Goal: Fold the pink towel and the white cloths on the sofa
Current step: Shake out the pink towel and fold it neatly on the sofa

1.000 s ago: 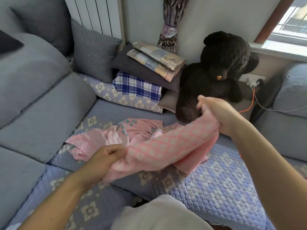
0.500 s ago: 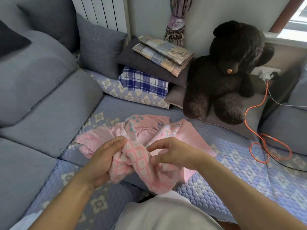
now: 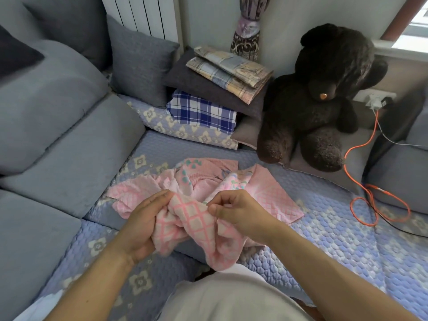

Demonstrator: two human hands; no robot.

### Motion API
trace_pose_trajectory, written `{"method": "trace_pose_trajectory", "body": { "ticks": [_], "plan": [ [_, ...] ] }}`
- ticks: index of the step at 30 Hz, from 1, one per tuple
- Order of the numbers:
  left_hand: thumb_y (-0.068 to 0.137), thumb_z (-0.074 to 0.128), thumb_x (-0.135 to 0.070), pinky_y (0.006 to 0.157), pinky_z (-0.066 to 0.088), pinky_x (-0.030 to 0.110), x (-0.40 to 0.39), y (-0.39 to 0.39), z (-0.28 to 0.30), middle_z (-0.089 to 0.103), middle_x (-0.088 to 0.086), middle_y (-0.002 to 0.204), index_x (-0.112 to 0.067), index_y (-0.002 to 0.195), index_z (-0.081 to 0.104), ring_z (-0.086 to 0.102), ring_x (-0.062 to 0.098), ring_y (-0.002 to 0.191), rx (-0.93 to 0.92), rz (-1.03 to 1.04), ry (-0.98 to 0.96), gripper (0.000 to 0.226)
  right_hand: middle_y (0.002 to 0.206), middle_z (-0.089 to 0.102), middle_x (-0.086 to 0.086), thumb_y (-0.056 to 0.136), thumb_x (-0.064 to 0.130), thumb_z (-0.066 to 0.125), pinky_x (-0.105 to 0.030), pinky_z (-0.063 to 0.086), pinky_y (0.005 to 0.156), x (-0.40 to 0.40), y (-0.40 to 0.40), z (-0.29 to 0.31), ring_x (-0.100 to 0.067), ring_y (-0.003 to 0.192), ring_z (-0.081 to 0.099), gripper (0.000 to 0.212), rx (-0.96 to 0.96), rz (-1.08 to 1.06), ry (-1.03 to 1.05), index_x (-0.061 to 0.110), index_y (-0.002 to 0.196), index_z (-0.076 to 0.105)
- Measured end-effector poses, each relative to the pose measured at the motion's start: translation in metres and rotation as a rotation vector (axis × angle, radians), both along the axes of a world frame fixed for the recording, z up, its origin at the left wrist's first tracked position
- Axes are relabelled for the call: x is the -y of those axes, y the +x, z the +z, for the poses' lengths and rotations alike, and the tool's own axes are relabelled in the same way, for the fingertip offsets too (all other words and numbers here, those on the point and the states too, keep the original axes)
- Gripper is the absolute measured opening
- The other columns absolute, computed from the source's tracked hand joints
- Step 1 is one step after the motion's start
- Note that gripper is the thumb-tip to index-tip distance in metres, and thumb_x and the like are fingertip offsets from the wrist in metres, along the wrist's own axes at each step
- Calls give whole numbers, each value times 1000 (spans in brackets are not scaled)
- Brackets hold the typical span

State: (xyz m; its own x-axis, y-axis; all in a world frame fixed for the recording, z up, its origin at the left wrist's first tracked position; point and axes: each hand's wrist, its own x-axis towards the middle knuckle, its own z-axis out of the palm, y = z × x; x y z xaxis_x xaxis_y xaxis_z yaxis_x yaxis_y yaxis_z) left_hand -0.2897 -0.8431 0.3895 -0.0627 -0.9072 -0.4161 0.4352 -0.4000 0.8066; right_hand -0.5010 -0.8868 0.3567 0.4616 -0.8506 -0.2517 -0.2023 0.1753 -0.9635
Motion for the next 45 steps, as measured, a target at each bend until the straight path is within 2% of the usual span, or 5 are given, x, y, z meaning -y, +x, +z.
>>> {"method": "trace_pose_trajectory", "body": {
  "ticks": [18,23,28,33,45],
  "plan": [
    [99,48,-20,63,58,32,2,5,-5,68,14,75,-12,66,68,69,20,71,22,-19,-27,39,76,67,14,98,19,64,-26,47,81,-7,6,2,-3,77,59,26,-111,-27,-13,28,76,73],
    [104,42,-14,56,55,27,2,1,0,66,10,68,-14,60,68,67,16,62,52,-53,-60,51,108,75,16,108,41,39,-21,39,97,4,-6,18,6,113,59,38,-131,-109,55,24,117,71],
    [101,48,-21,65,55,24,3,-4,-5,69,10,79,-9,78,66,66,13,74,230,-196,-224,32,113,69,16,83,52,70,-27,50,94,-3,17,31,0,104,62,43,-402,173,-206,34,121,67],
    [91,64,-56,81,50,19,12,4,-28,68,-9,99,-31,105,67,61,3,92,528,-159,-395,28,75,58,7,90,41,70,-36,43,68,8,4,33,-14,71,53,36,-606,-11,-603,13,71,62],
    [99,60,-27,58,35,28,34,-14,-99,49,-16,63,-29,79,39,41,4,56,1021,-407,-408,29,69,68,28,79,-2,69,-6,45,69,20,-61,140,13,70,60,33,-312,-679,-697,30,80,74]
  ]
}}
